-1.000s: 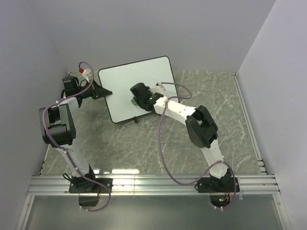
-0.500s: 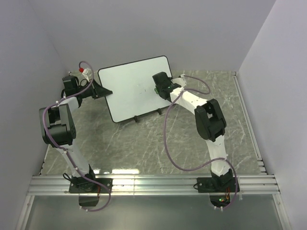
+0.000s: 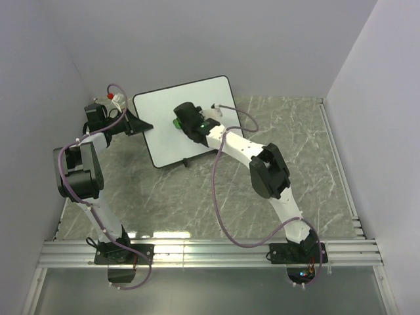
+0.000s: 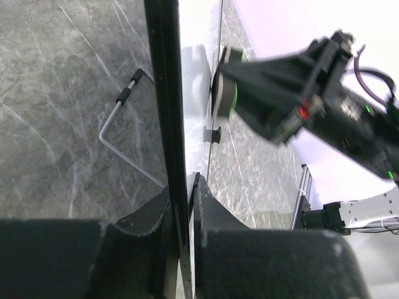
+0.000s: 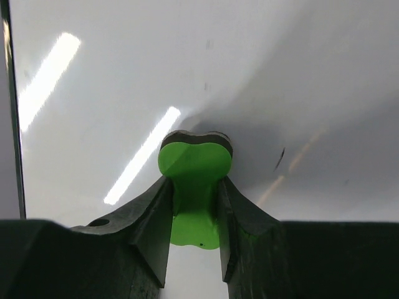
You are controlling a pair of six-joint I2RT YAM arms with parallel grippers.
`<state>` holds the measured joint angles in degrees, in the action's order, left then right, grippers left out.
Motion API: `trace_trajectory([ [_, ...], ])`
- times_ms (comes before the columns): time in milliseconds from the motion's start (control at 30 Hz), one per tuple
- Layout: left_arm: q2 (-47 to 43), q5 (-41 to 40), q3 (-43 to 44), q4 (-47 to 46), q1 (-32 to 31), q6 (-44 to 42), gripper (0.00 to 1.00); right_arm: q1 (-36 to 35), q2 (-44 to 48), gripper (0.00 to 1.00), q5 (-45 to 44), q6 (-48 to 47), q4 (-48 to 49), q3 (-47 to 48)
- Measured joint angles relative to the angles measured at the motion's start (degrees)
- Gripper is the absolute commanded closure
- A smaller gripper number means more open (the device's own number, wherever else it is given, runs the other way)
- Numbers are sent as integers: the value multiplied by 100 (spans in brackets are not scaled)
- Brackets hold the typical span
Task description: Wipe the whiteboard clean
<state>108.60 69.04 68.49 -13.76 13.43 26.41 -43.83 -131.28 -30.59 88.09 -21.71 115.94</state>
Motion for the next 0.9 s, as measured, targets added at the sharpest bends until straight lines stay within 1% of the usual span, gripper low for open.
trace_trajectory([
  [133,0,-24,0,22,0,-31,100,-258,-31,100,140,127,-22,42],
  [233,0,-48,2,70,0,-72,100,-289,-15,100,177,214,24,-50],
  [400,7,-74,2,103,0,-90,100,-199,264,100,184,278,179,-682],
  [500,7,-70,33,116,-2,-90,100,-35,446,100,140,260,184,-1034],
  [633,7,-35,76,116,-11,-85,100,378,660,100,35,181,201,-1499],
  [767,7,-20,98,120,-22,-74,100,796,671,100,-52,-46,264,-1587],
  [900,7,-13,151,201,-35,-107,100,964,654,100,-33,-227,348,-1582],
])
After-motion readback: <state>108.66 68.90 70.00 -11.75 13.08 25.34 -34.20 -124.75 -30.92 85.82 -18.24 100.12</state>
